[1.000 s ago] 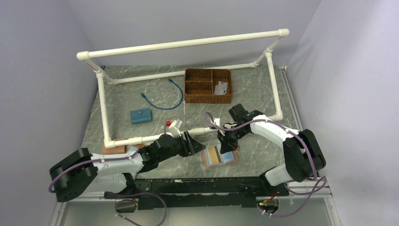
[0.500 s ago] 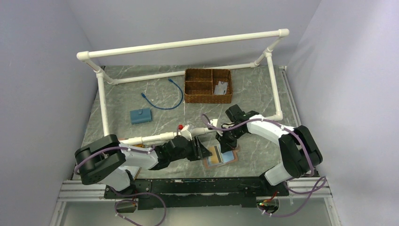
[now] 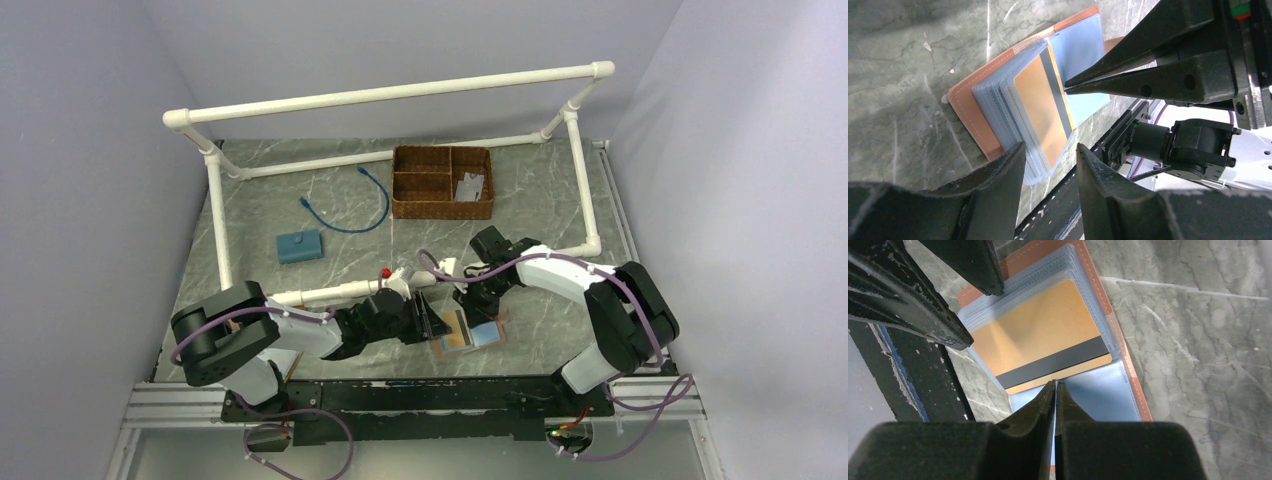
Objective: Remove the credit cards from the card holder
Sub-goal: Remove the credit card from the card holder.
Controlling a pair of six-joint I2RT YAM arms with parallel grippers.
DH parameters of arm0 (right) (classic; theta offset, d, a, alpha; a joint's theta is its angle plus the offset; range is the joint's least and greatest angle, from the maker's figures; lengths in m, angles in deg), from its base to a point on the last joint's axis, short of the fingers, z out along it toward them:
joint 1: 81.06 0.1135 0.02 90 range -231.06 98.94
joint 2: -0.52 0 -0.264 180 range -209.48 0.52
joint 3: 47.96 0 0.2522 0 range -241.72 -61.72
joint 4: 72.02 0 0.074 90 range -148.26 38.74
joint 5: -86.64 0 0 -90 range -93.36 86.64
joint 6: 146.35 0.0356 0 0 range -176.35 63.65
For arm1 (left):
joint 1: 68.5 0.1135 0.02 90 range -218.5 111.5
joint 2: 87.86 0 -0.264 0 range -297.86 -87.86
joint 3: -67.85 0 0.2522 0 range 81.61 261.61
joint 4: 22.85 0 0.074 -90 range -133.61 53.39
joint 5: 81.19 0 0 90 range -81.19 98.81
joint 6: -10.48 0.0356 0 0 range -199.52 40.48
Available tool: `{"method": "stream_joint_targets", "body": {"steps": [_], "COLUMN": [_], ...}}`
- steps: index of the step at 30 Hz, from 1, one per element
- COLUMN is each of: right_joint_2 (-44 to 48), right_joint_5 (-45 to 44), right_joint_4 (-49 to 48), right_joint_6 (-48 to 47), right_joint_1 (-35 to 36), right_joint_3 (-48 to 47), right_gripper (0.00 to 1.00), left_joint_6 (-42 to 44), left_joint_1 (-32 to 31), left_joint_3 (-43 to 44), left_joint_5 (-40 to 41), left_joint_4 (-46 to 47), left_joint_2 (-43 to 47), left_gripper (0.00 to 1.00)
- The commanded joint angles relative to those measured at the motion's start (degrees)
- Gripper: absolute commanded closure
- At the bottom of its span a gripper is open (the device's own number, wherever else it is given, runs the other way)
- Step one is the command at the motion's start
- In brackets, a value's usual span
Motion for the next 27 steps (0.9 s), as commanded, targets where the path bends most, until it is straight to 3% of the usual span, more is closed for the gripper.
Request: {"method": "stream_joint_targets", "body": {"steps": [1,8,19,27], "right_joint_2": [-1.31,-1.91,-2.44,-2.83], "right_joint_5": [-1.50,-1.94,-1.70,-1.88], "right_joint_4": [-1.37,-1.28,-1.10,-1.10], "right_joint_6": [0.68,0.77,0.89,0.98], "right_joint_1": [1.14,2.90,4.25,4.35], "right_joint_3": [-1.03,-1.25,-1.73,-1.82], "right_gripper": [0.93,0.93,0.94,0.94], "left_joint_6": [-0.34,-1.17,1.37,1.15], "left_joint_1": [-0.25,-0.25,-0.69,-0.78], "left_joint_3": [2.17,0.72,0.26,0.09], "left_joint_5": [-0.31,0.08,3.83,2.27], "left_joint_4": [0.46,4.00,-5.11,-0.26], "left_joint_2": [-0.82,-1.15,8.53,7.06], "left_gripper": [0.53,0.57,0.57,0.57]}}
